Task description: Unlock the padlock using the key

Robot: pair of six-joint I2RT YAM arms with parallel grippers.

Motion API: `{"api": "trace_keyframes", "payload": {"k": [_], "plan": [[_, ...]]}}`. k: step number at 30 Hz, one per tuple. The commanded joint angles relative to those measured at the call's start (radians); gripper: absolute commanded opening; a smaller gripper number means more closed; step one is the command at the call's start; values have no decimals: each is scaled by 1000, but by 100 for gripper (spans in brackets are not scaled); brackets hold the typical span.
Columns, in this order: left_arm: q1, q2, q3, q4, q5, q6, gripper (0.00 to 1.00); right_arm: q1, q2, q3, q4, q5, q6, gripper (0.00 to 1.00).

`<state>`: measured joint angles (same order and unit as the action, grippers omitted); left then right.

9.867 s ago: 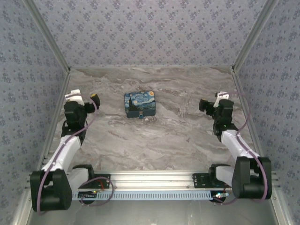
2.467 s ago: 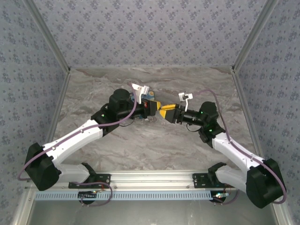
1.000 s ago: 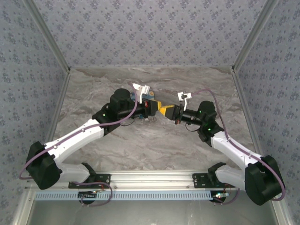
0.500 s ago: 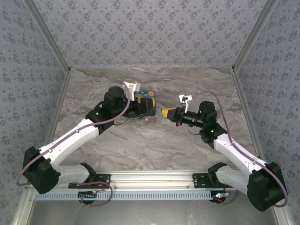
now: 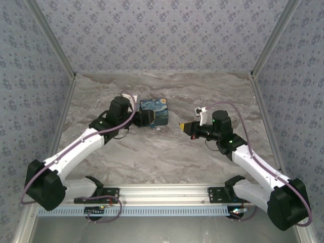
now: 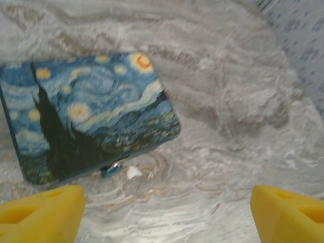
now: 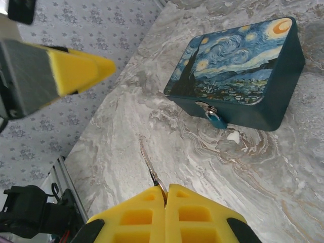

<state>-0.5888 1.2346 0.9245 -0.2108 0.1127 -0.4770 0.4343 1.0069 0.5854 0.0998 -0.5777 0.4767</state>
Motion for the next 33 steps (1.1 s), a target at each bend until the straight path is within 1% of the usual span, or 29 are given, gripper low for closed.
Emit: {"api": "trace_keyframes", "payload": {"k": [1, 4, 7, 9, 16, 21, 26, 33], "plan": [[11, 55, -5, -1, -35, 52, 87, -4, 12, -6, -25, 21, -26, 0], [12, 130, 39, 0, -19, 85, 88, -3, 17, -5, -42, 38, -34, 0], [8, 223, 109, 7, 50, 110, 87, -6, 10, 7, -100, 85, -53, 0], [-1, 285, 161, 2, 75, 127, 87, -5, 3, 16, -146, 116, -64, 0], [-47, 495, 375, -57, 106, 186, 87, -9, -39, 15, -278, 226, -77, 0], [-53, 623, 495, -89, 136, 196, 86, -20, -73, 8, -334, 261, -74, 0], [-67, 698, 561, -128, 136, 202, 86, -45, -97, 3, -372, 275, -72, 0], [-96, 708, 525, -154, 118, 204, 86, -78, -111, -2, -394, 273, -63, 0]]}}
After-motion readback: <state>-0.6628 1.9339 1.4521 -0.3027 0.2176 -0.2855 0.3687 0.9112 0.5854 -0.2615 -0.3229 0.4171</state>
